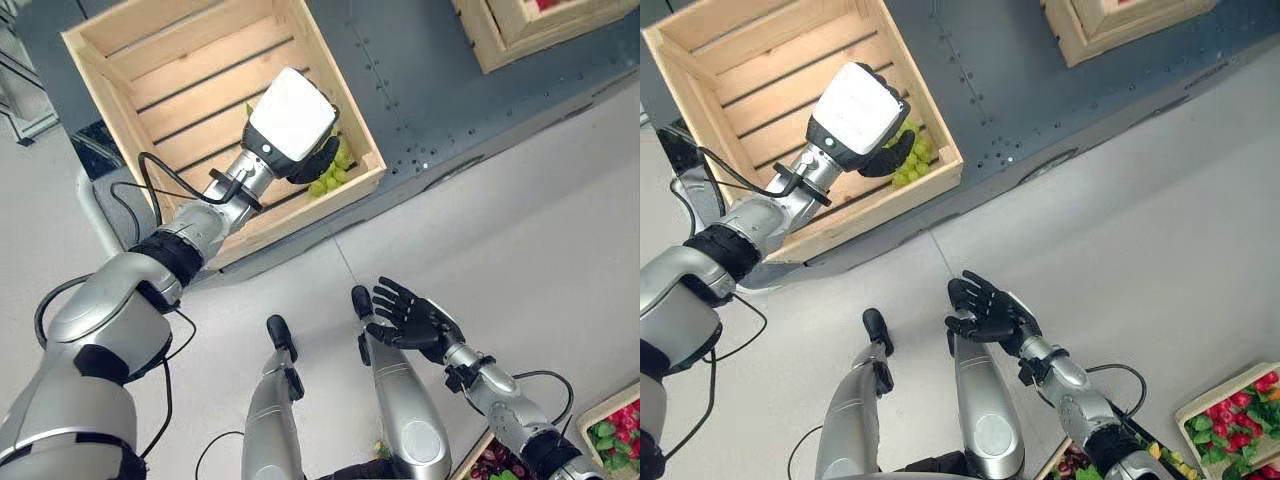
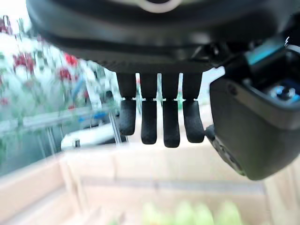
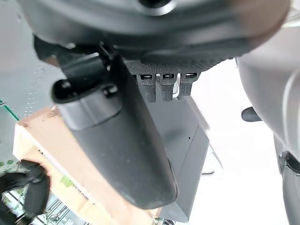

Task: Pick up the fruits from the basket on one side to the basket on the other side

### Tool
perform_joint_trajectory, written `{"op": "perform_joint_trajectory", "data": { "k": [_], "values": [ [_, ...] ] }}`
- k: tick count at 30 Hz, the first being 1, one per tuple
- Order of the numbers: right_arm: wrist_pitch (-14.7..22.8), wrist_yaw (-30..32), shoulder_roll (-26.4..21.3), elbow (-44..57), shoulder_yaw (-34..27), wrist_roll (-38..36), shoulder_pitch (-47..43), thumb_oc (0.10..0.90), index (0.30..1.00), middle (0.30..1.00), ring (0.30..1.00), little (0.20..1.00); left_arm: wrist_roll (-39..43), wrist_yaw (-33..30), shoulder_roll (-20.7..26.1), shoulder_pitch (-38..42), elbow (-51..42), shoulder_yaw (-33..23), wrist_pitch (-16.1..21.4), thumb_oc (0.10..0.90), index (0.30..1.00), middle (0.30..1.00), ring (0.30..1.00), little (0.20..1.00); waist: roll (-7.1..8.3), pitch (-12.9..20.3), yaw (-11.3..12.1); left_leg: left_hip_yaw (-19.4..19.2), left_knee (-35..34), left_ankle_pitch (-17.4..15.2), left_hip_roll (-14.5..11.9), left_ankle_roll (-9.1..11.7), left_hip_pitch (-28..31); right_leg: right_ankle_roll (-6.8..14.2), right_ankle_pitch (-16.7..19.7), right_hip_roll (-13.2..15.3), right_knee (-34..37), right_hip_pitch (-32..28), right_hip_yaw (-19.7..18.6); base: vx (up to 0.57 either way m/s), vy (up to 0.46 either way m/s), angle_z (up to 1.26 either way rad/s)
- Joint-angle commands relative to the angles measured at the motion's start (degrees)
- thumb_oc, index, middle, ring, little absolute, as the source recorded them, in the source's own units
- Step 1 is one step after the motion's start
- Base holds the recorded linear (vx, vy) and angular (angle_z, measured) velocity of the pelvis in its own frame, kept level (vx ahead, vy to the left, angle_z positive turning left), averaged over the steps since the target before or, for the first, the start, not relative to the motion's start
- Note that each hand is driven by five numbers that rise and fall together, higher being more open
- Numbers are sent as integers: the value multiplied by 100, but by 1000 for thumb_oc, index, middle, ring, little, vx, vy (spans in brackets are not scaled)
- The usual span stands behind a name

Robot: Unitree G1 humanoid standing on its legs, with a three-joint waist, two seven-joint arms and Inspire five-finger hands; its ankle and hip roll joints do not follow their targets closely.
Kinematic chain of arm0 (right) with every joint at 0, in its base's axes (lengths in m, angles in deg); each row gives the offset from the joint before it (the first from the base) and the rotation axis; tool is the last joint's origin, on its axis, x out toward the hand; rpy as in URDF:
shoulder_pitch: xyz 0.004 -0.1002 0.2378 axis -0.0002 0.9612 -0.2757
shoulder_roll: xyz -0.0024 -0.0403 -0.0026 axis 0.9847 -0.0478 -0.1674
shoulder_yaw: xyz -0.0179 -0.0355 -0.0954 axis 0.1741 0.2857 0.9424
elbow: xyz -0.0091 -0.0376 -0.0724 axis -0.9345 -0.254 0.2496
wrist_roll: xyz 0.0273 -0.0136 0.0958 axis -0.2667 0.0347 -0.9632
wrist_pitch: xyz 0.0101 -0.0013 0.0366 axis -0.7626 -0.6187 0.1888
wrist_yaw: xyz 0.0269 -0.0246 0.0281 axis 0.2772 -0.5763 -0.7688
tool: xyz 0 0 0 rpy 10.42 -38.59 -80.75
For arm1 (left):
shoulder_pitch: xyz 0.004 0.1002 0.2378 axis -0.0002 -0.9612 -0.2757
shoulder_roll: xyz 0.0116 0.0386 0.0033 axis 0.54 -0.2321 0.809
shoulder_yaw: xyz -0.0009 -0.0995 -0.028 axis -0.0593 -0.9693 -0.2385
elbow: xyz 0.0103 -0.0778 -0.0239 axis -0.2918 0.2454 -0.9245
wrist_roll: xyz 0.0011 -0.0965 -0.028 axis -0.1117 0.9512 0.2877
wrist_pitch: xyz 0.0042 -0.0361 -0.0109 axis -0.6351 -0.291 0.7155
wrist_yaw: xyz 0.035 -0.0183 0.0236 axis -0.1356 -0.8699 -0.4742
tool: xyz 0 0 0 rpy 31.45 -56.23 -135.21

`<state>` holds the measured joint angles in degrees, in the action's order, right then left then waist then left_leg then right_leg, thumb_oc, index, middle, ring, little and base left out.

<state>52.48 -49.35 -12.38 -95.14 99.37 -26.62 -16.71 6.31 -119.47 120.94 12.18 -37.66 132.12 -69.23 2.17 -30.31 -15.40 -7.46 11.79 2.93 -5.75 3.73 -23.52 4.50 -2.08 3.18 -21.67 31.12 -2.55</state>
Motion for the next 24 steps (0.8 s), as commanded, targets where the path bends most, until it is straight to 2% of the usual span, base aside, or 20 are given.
{"op": "perform_joint_trajectory", "data": {
  "k": [1, 8, 15, 16, 17, 18, 19, 24],
  "values": [
    [559, -146, -121, 522, -385, -296, 312, 800, 900, 900, 900, 900, -219, -596, 481, 257, -638, -736, -5, 400, 300, 300, 300, 300, 149, 169, 103, 17, 476, -303, -112, 11, -43, -213, 189, -121, 654, -613, 198, 42, -24, 0],
    [306, -56, -103, 716, -491, -316, 490, 800, 900, 900, 900, 900, -289, -351, 946, -401, -1428, -987, -80, 400, 300, 300, 300, 300, 46, 513, 243, 96, -266, -129, -50, 25, 535, -147, 277, -74, 1202, -1155, 251, 38, -13, 8],
    [227, -54, -148, 735, -464, -316, 503, 800, 900, 900, 900, 900, -326, -183, 1017, -523, -1565, -1019, -215, 400, 300, 300, 300, 300, 5, 547, 279, 102, -376, -111, -47, 23, 626, -168, 242, -85, 1260, -1249, 312, 6, 5, 5],
    [217, -55, -161, 732, -441, -344, 486, 800, 900, 900, 900, 900, -295, -161, 1019, -513, -1523, -1017, -215, 419, 328, 328, 328, 328, 9, 532, 285, 110, -355, -112, -54, 24, 610, -170, 241, -84, 1259, -1248, 320, 2, -15, 3],
    [208, -57, -165, 736, -433, -340, 481, 800, 900, 900, 900, 900, -268, -123, 1025, -515, -1524, -1015, -228, 467, 401, 401, 401, 401, 10, 529, 289, 115, -347, -110, -54, 28, 602, -170, 244, -84, 1271, -1255, 325, 0, 0, 0],
    [193, -66, -176, 744, -427, -340, 471, 800, 900, 900, 900, 900, -247, -90, 1025, -530, -1514, -1021, -249, 588, 582, 582, 582, 582, 14, 515, 291, 118, -337, -108, -60, 32, 590, -173, 240, -85, 1271, -1256, 331, 0, 0, 0],
    [184, -46, -176, 746, -420, -342, 473, 800, 900, 900, 900, 900, -219, -41, 1021, -556, -1478, -1023, -285, 800, 900, 900, 900, 900, 16, 495, 290, 115, -321, -106, -63, 30, 575, -172, 242, -84, 1268, -1251, 336, 0, 0, 0],
    [199, -75, -197, 719, -383, -364, 439, 800, 900, 900, 900, 900, -220, -37, 966, -508, -1294, -1001, -312, 800, 900, 900, 900, 900, 30, 431, 284, 98, -284, -97, -65, 26, 511, -175, 257, -100, 1267, -1204, 332, -1, 1, -1]
  ]
}}
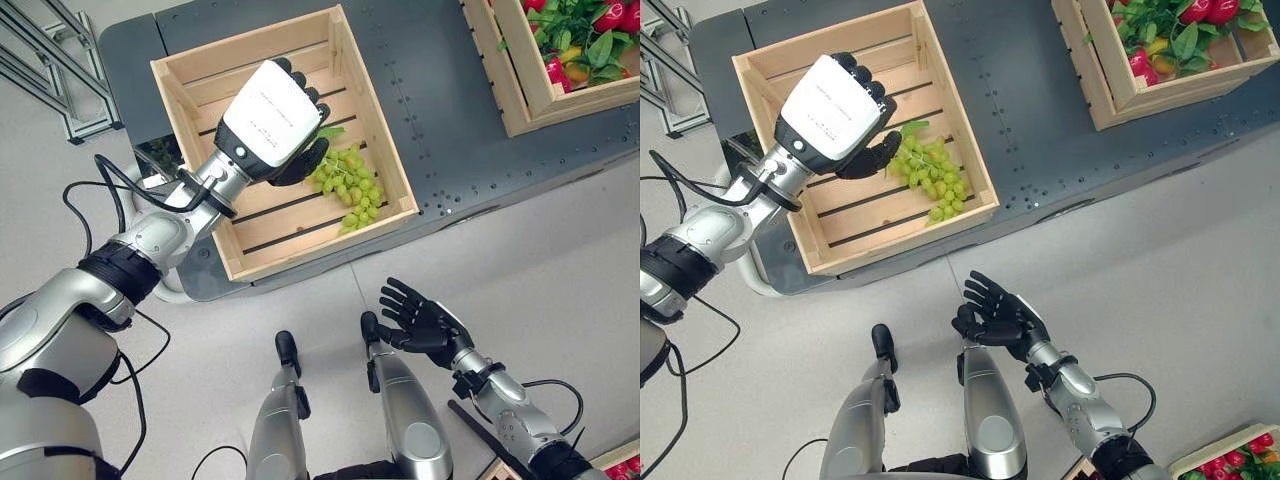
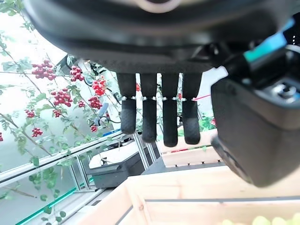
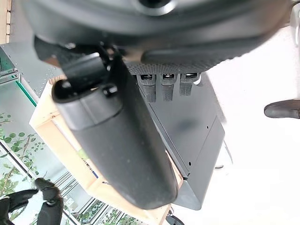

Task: Pick up the fruits from the basket on one side to the basket on the other side

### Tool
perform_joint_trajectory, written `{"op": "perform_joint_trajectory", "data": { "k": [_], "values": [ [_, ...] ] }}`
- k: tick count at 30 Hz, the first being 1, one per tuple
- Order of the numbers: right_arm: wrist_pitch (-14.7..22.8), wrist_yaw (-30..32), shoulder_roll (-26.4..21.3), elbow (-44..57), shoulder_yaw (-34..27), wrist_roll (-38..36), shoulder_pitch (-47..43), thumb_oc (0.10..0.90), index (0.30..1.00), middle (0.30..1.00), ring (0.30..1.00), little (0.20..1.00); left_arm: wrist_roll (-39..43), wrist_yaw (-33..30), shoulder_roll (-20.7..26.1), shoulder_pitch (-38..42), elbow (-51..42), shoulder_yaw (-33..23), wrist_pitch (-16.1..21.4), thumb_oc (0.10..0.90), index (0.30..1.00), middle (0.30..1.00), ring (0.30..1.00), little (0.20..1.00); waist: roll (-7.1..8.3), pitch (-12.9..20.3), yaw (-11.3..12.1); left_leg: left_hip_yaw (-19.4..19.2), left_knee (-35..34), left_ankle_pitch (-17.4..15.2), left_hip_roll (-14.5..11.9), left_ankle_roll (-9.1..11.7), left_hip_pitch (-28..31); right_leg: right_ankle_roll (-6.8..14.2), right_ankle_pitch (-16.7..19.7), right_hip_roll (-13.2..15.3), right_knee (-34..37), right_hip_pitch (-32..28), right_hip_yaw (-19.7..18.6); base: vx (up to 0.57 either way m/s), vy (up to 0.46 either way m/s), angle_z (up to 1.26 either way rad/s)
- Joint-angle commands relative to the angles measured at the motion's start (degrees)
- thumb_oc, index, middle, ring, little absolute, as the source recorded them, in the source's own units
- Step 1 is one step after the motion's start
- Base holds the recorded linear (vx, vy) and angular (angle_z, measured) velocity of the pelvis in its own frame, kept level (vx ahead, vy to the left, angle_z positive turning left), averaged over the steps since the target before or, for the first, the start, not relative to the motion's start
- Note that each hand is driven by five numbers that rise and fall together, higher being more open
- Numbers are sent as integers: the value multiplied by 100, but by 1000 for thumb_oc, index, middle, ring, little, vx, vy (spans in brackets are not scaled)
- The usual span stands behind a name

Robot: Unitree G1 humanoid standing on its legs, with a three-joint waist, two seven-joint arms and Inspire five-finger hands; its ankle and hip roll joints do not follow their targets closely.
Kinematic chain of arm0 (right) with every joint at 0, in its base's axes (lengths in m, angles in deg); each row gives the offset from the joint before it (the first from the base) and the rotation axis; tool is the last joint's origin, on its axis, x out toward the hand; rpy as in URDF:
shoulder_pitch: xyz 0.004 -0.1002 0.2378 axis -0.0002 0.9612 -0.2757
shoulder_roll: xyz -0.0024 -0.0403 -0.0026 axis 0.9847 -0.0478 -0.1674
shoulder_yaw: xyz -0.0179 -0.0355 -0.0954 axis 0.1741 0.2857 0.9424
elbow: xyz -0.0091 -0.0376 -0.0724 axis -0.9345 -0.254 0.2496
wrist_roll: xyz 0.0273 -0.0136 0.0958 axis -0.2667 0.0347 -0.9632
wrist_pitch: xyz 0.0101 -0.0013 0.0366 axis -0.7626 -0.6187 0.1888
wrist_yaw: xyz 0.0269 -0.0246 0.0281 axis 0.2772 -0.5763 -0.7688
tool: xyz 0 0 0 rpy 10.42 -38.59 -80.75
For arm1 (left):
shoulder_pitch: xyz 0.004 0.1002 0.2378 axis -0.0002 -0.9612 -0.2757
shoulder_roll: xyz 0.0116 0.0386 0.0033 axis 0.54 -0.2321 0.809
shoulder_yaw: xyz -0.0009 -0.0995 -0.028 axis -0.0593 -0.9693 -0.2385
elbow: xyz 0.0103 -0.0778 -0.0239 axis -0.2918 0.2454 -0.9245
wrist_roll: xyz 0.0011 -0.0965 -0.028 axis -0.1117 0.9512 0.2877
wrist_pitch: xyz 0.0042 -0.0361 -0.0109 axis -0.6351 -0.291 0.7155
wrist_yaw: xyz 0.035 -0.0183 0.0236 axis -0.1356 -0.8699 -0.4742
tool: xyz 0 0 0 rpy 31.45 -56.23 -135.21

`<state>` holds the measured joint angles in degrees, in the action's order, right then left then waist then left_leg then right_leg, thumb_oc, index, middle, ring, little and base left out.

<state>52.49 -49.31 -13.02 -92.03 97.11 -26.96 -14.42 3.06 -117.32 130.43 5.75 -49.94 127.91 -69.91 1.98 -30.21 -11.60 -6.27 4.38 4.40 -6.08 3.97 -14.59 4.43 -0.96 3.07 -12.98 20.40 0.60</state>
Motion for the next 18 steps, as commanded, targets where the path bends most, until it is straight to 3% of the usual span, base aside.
{"op": "perform_joint_trajectory", "data": {
  "k": [1, 10, 18],
  "values": [
    [206, -77, -135, 400, -149, -338, 204, 800, 900, 900, 900, 900, 101, -214, 10, 148, -38, -569, -254, 800, 900, 900, 900, 900, 52, 402, -100, -32, 494, -245, -38, 6, -405, -167, 150, -86, 383, -117, 19, -3, 4, -4],
    [208, -160, -173, 350, -86, -387, 152, 800, 900, 900, 900, 900, -19, 86, -86, 301, 157, -378, -435, 800, 900, 900, 900, 900, 76, 292, -127, -35, 765, -291, -62, 6, -614, -167, 151, -61, 254, 13, 18, 0, 0, 0],
    [186, -172, -165, 303, 36, -433, -11, 800, 900, 900, 900, 900, 70, 220, -449, 531, 710, -187, -478, 800, 900, 900, 900, 900, 132, 140, -193, -28, 1077, -339, -109, 29, -911, -196, 118, -74, 36, 255, 23, 0, 0, 0]
  ]
}}
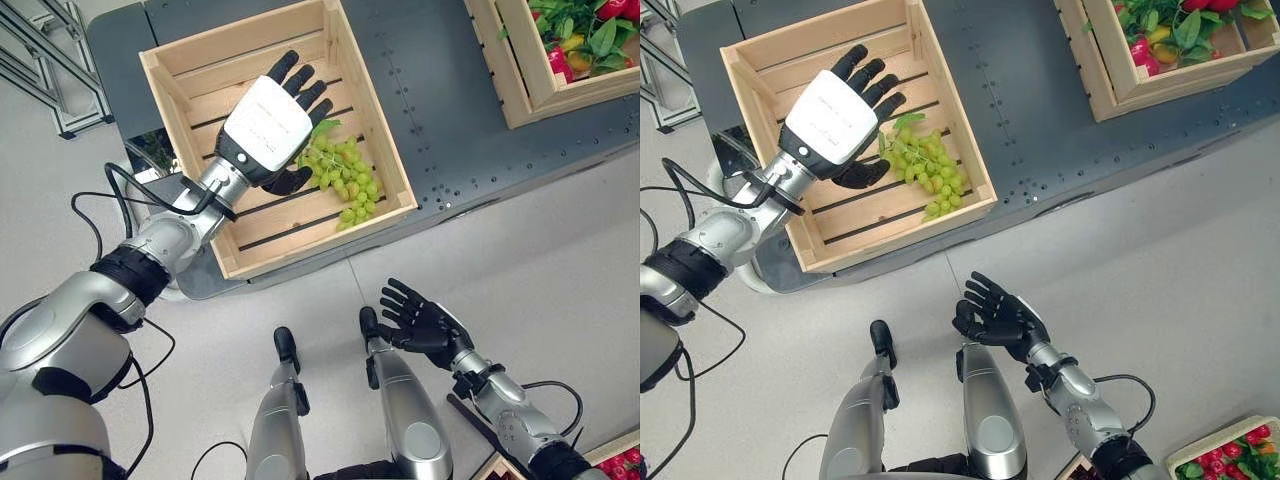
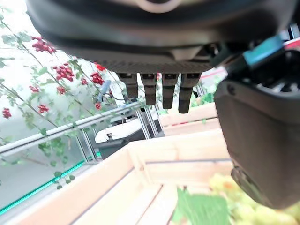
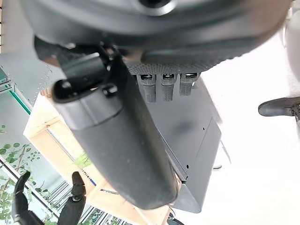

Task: Pick up the fruits from the basket on one side to the basket on the other side

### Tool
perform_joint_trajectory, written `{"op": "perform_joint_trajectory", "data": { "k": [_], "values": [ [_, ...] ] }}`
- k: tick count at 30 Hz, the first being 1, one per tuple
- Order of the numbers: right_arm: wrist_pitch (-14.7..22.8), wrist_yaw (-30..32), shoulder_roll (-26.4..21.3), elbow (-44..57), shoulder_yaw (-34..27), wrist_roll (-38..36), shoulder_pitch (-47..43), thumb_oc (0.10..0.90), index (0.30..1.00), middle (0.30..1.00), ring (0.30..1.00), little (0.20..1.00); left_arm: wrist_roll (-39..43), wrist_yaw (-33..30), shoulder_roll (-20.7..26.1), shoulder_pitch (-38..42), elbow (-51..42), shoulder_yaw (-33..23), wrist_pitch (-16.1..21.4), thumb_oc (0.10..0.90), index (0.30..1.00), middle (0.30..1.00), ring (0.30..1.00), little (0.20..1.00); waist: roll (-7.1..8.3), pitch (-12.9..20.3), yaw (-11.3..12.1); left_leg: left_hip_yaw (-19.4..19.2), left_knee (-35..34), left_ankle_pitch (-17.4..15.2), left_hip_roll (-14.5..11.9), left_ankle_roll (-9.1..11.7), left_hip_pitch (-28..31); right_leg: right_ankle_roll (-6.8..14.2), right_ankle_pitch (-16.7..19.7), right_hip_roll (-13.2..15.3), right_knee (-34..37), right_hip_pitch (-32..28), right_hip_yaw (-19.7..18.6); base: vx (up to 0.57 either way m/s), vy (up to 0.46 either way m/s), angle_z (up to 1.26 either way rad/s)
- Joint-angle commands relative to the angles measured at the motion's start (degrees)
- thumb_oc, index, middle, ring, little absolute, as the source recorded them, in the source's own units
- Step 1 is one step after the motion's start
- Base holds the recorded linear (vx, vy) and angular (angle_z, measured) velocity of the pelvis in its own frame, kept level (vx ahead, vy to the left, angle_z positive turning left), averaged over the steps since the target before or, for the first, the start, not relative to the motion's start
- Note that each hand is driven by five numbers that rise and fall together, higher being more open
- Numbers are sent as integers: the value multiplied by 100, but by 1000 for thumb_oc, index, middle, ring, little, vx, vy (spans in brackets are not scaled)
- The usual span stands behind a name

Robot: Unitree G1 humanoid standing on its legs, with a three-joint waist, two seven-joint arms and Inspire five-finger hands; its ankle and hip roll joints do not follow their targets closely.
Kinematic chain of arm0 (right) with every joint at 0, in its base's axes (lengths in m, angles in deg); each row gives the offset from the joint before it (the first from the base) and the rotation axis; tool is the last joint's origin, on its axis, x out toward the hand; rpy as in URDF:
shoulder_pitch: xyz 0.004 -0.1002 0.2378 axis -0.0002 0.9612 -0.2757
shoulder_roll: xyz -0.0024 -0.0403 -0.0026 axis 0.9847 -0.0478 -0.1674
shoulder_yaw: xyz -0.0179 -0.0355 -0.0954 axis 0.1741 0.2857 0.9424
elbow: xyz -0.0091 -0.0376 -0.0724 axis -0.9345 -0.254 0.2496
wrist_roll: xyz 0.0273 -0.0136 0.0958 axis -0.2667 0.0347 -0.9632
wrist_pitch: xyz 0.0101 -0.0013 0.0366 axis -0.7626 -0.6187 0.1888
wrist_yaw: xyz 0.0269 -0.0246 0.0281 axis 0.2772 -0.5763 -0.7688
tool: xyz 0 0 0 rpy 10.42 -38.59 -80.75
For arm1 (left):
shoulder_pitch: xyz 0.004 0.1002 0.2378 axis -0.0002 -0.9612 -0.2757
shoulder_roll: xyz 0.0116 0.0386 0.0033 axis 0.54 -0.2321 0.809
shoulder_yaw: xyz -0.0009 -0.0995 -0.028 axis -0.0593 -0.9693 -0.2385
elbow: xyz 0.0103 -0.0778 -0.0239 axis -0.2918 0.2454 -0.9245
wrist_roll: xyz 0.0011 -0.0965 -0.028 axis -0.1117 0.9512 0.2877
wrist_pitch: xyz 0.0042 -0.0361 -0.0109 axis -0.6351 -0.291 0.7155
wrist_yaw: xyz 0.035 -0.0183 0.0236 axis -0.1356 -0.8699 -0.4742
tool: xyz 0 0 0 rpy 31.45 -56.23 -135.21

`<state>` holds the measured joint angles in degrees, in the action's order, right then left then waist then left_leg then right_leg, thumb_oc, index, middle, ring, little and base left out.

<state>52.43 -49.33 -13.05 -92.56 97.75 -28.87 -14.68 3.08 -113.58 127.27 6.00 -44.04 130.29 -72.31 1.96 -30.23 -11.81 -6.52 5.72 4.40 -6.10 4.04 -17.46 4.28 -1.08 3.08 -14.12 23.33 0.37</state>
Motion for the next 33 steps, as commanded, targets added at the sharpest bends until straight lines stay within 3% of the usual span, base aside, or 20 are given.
{"op": "perform_joint_trajectory", "data": {
  "k": [1, 9, 18, 26, 31, 33],
  "values": [
    [187, -172, -162, 354, -19, -238, 5, 800, 900, 900, 900, 900, 76, -149, -159, 525, 176, -406, -234, 800, 900, 900, 900, 900, 140, 131, -181, 0, 976, -347, -110, 23, -652, -183, 126, -75, 134, -18, 42, 0, 0, 0],
    [190, -152, -171, 317, 56, -253, -154, 800, 900, 900, 900, 900, 250, 14, -437, 858, 670, -233, -502, 800, 900, 900, 900, 900, 193, 43, -308, -68, 1284, -402, -153, 14, -1069, -191, 139, -83, -81, 407, -14, -3, -1, -4],
    [289, -228, -91, 200, 117, -251, -226, 800, 900, 900, 900, 900, 363, -675, -777, 1208, 1104, -206, -488, 800, 900, 900, 900, 900, 251, 43, -419, -112, 1542, -448, -189, 18, -1472, -213, 92, -131, -368, 852, -68, -2, -13, -8],
    [319, -234, -22, 197, 173, -278, -249, 800, 900, 900, 900, 900, 340, -1225, -1018, 1487, 1274, -314, -717, 800, 900, 900, 900, 900, 294, 43, -528, -134, 1726, -506, -180, 8, -1724, -229, 85, -164, -533, 1141, -145, 0, 0, 0],
    [327, -266, 15, 206, 162, -201, -248, 800, 900, 900, 900, 900, 222, -906, -1094, 1535, 1308, -282, -743, 800, 900, 900, 900, 900, 281, 43, -572, -161, 1703, -502, -168, 11, -1749, -233, 79, -177, -559, 1199, -174, -2, 1, -1],
    [313, -292, -4, 222, 140, -184, -275, 800, 900, 900, 900, 900, 208, -490, -1119, 1570, 1445, -193, -746, 800, 900, 900, 900, 900, 277, 43, -595, -173, 1709, -494, -161, 7, -1781, -230, 93, -172, -572, 1244, -184, 0, 0, 0]
  ]
}}
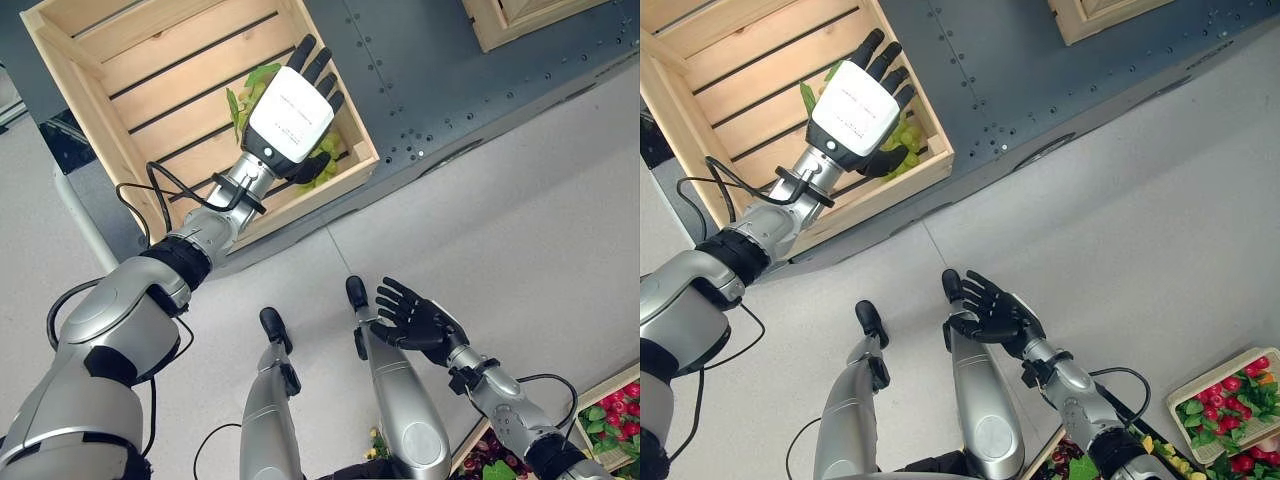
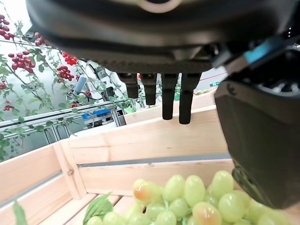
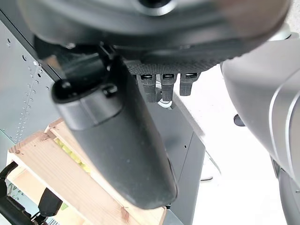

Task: Pick up the fruits from the basket on one side to the basket on the other side

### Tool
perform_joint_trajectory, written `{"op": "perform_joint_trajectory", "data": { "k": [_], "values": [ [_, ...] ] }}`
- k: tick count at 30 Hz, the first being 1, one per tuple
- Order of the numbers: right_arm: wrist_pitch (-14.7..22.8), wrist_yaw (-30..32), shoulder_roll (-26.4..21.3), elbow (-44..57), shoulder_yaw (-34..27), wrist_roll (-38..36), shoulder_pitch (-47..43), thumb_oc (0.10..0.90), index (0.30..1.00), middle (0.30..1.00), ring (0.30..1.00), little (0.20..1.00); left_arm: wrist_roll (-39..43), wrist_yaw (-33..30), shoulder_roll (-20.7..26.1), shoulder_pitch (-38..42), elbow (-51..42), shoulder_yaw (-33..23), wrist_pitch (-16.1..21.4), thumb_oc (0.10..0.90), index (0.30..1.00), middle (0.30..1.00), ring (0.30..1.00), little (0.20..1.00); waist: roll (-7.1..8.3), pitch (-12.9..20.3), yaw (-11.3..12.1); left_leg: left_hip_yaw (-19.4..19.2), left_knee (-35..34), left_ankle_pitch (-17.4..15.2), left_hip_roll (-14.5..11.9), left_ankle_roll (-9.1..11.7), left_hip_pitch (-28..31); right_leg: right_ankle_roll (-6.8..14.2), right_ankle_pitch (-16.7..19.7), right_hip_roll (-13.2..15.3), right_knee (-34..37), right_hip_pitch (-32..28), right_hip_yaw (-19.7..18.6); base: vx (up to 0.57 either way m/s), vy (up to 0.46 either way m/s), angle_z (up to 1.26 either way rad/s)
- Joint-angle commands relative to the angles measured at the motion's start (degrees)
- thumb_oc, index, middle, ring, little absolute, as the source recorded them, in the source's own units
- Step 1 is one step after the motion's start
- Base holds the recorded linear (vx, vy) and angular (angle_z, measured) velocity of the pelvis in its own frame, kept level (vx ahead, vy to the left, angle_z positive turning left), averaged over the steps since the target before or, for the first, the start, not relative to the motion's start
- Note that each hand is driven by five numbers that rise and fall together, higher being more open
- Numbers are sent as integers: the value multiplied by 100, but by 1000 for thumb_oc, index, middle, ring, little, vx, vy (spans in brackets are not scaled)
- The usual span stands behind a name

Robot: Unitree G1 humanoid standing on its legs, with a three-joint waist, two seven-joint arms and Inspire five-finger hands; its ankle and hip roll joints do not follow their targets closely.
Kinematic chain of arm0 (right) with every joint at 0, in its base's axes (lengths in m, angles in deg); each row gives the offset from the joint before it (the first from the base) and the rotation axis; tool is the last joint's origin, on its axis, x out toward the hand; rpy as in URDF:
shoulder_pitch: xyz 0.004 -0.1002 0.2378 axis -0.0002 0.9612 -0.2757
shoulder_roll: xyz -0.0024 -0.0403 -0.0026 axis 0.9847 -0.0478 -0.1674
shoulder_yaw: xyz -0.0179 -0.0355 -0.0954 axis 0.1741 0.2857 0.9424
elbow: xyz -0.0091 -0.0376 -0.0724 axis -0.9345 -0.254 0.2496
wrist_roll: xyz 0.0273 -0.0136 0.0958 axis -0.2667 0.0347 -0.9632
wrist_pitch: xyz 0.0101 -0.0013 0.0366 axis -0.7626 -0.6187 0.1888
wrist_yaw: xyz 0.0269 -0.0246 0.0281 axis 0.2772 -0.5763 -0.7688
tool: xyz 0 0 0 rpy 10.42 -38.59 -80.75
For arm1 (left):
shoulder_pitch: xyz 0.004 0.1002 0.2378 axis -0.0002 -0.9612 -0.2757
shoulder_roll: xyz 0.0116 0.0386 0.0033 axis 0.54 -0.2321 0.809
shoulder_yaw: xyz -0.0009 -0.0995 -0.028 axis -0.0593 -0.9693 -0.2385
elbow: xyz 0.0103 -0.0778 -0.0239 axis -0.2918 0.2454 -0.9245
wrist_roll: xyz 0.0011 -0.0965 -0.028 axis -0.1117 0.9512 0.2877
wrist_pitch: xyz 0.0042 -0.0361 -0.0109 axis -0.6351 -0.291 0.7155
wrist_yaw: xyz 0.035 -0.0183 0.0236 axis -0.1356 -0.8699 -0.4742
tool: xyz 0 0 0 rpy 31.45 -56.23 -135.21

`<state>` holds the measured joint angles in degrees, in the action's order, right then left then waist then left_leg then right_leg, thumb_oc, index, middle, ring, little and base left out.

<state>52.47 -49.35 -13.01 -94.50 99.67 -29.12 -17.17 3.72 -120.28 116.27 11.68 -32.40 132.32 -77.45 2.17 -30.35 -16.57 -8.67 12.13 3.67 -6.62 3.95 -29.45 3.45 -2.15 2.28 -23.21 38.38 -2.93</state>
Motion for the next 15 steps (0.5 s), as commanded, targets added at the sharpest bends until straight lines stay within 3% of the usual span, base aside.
{"op": "perform_joint_trajectory", "data": {
  "k": [1, 2, 15],
  "values": [
    [294, -285, -11, 426, -61, -159, -33, 800, 900, 900, 900, 900, 194, 326, -20, 1028, 318, -344, -249, 800, 900, 900, 900, 900, 254, 55, -122, 46, 1071, -420, -106, 19, -587, -144, 204, -91, 336, -256, 144, 0, 0, 0],
    [233, -254, -3, 451, -96, -155, -63, 800, 900, 900, 900, 900, 246, 820, -37, 1036, 372, -213, -408, 800, 900, 900, 900, 900, 253, 55, -134, 45, 1085, -413, -103, 32, -605, -137, 211, -84, 324, -238, 143, 0, 0, 0],
    [207, -163, 32, 427, -170, -129, -204, 800, 900, 900, 900, 900, -498, 2060, -206, 1248, 724, 270, -1113, 800, 900, 900, 900, 900, 236, 55, -232, -70, 978, -380, -82, 7, -659, -99, 325, -61, 442, -94, 101, 0, 4, -3]
  ]
}}
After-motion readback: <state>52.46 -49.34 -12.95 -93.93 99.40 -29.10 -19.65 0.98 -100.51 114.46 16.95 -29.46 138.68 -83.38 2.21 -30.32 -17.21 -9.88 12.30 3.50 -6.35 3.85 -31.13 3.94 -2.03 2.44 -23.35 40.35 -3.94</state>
